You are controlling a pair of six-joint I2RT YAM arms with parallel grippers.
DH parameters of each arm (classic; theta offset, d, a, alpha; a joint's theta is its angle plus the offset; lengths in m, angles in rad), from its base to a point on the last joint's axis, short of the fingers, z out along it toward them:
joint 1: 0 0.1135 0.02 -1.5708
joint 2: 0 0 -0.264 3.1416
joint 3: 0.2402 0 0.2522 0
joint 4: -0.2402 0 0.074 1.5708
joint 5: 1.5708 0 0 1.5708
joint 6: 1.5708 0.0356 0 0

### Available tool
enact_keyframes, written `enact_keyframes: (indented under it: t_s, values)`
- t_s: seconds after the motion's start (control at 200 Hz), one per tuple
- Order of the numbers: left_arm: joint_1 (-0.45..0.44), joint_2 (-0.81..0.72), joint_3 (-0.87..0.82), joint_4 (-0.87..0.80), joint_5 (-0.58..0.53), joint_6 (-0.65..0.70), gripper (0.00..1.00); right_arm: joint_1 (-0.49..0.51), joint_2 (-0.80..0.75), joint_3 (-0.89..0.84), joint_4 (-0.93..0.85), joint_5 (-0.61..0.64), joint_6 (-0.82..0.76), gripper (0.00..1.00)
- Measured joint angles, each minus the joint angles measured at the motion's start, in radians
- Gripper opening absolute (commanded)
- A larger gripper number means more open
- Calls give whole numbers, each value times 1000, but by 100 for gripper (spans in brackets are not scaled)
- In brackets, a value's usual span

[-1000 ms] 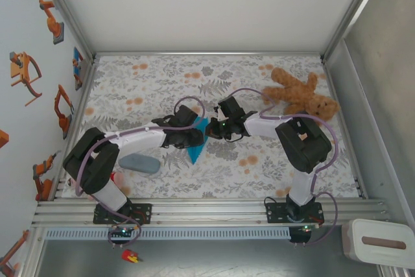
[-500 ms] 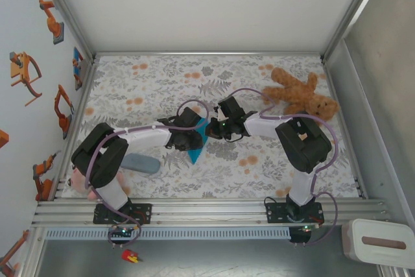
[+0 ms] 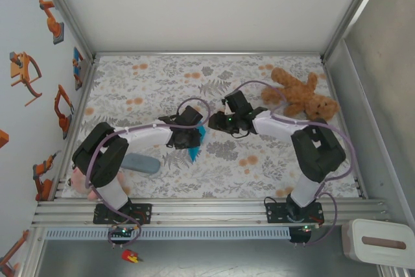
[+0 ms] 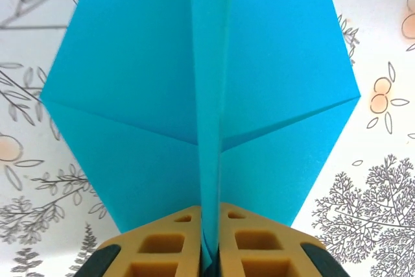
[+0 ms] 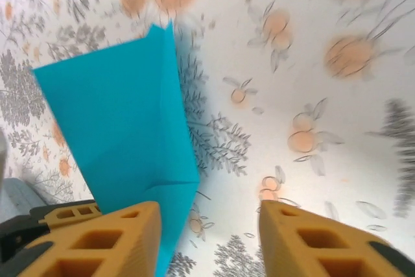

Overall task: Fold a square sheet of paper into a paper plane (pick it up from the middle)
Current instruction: Move the paper plane to the top-center of the table.

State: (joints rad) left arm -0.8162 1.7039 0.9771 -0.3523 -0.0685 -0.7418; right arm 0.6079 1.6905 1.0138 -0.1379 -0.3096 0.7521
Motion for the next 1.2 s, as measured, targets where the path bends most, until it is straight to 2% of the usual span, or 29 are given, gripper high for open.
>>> enact_keyframes:
  t_s: [0.29,0.501,0.801,1.202]
  values:
    - [55,18,163,-56,-58,86,7,-62,-237,-55,-80,216,-117,61]
    - [121,163,346,-82,-75,156,7,-98,-308,-102,-100,292,-190,65]
    - [196,386,581,-119,-89,236,7,-130,-309,-135,-101,302,-260,64]
    - [233,544,786,-184,-40,269,12,-169,-317,-163,-100,246,-283,63]
